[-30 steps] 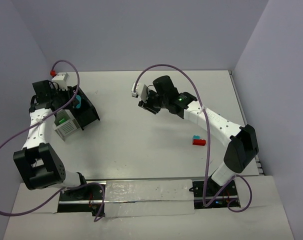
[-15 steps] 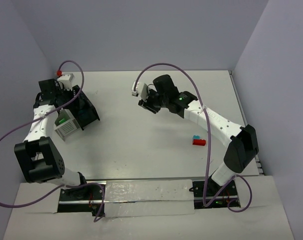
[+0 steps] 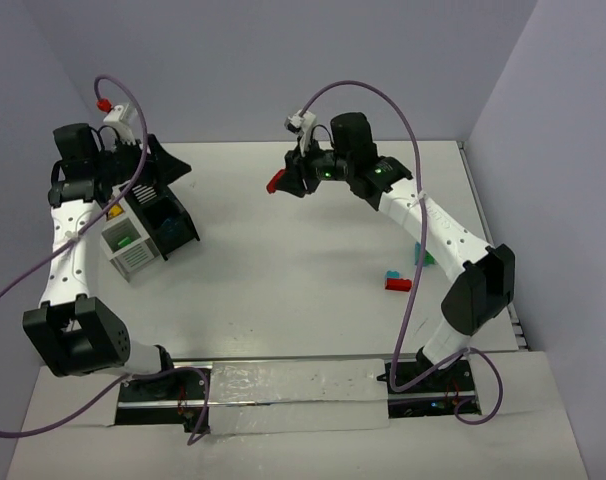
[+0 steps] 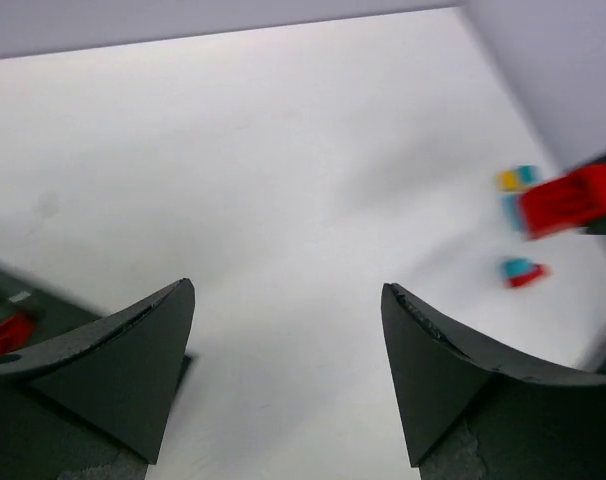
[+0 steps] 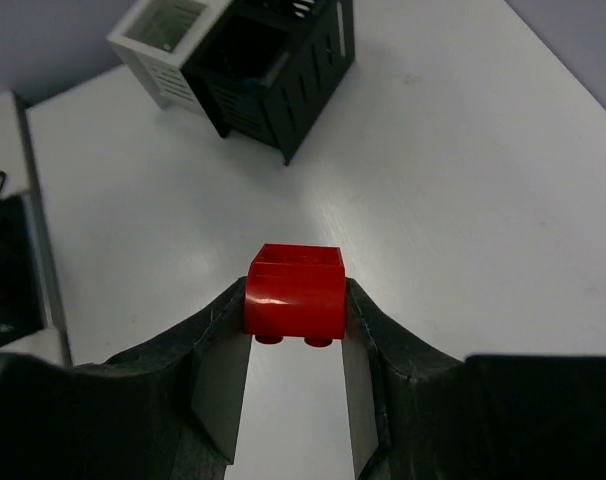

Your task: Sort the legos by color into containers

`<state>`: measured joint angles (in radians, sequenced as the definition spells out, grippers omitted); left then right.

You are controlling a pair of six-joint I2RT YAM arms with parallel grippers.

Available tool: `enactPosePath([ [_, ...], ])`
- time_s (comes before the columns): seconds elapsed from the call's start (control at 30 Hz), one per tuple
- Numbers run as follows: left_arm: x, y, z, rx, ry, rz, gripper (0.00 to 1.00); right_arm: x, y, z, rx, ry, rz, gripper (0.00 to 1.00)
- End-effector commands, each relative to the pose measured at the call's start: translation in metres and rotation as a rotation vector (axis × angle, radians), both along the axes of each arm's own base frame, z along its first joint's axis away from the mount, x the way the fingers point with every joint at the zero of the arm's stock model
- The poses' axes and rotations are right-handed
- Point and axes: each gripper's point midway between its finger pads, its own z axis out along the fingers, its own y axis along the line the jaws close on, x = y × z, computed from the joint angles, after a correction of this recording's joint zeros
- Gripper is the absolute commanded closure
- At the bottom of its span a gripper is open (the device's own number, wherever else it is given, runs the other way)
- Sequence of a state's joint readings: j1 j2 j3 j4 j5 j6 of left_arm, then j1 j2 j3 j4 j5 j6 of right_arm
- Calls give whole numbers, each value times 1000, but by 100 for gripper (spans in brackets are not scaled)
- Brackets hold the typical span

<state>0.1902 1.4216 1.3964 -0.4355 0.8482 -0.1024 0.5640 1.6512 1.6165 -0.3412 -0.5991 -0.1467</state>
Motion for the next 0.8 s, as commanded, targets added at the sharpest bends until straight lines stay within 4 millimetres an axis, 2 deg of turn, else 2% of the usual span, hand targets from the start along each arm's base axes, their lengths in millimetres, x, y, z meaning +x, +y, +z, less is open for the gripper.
enactPosePath([
  [0.0, -35, -56, 57, -337, 39, -228, 16, -22, 27, 59, 245, 28, 101, 100],
  [0.1, -49, -73, 66, -318, -15, -264, 15, -21, 37, 67, 299, 124, 118, 100],
  [0.2, -64, -92, 64, -207, -136, -331, 15, -27, 45, 71, 358, 218, 158, 100],
  [0.33, -85, -107, 69, -157, -249, -405, 15, -33, 50, 76, 394, 281, 204, 100],
  [0.43, -93, -113, 74, -68, -361, -404, 14, -34, 51, 75, 409, 329, 200, 100],
  [0.63, -94, -120, 72, 165, -564, -363, 15, -37, 54, 74, 451, 417, 202, 100],
  [0.77, -87, -122, 66, 260, -608, -326, 16, -40, 54, 75, 452, 418, 215, 100],
])
